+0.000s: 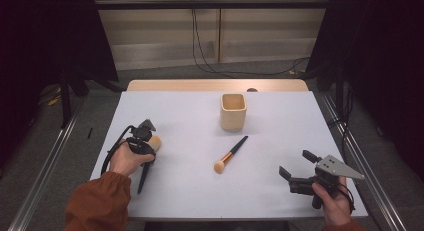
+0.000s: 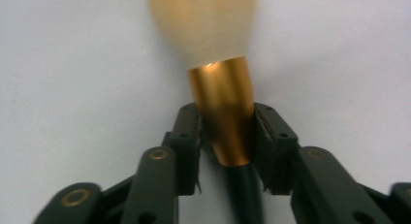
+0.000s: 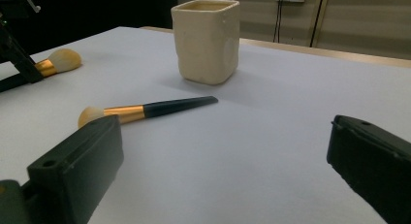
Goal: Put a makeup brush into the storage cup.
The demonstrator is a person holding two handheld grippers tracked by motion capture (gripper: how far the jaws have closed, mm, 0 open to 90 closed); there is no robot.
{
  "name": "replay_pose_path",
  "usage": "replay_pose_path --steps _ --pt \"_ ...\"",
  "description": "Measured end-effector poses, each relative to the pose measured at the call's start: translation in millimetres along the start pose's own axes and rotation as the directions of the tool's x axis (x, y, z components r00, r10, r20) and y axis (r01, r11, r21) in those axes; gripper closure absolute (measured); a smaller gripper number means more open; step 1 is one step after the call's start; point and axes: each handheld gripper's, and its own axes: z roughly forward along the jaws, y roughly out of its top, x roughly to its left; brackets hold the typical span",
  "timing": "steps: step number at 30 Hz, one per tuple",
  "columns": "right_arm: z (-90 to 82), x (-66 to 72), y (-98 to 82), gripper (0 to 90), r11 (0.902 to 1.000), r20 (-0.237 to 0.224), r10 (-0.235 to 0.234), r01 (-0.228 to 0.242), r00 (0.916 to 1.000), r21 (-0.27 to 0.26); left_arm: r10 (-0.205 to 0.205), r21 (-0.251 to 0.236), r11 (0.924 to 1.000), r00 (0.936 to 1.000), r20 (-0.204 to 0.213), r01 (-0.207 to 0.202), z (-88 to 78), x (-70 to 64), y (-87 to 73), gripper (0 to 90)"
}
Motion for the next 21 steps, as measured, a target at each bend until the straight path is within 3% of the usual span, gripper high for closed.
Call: replay_pose_path --steps 5,9,13,17,21 --pt "-0.7 -0.2 -0.2 0.0 1.0 0.001 0.002 -0.002 1.0 0.001 0.034 0.022 0.9992 0.9994 0.001 -0.034 0.2 -0.4 2.2 67.3" --pt "-0.9 -0.2 -0.3 0.0 1.0 0.001 0.005 -0.005 1.0 -0.001 0.021 0.026 0.9994 0.9993 0.032 -0.022 0.1 4.2 3.0 67.0" --pt "-0.5 -0.4 -0.3 0.0 1.0 0.001 0.005 -0.005 1.0 0.001 0.044 0.026 0.9986 0.9988 0.02 -0.045 0.2 2.2 3.3 67.3" --pt "-0.7 -0.4 -0.3 0.0 1.0 0.001 0.003 -0.003 1.0 0.001 0.06 0.026 0.9978 0.9977 0.033 -0.061 -1.0 4.4 3.2 67.8" --pt "-0.2 -0.7 -0.2 0.0 1.0 0.004 0.009 -0.009 0.9999 0.001 0.038 0.003 0.9992 0.9965 0.074 -0.039 -2.3 10.5 0.6 68.0"
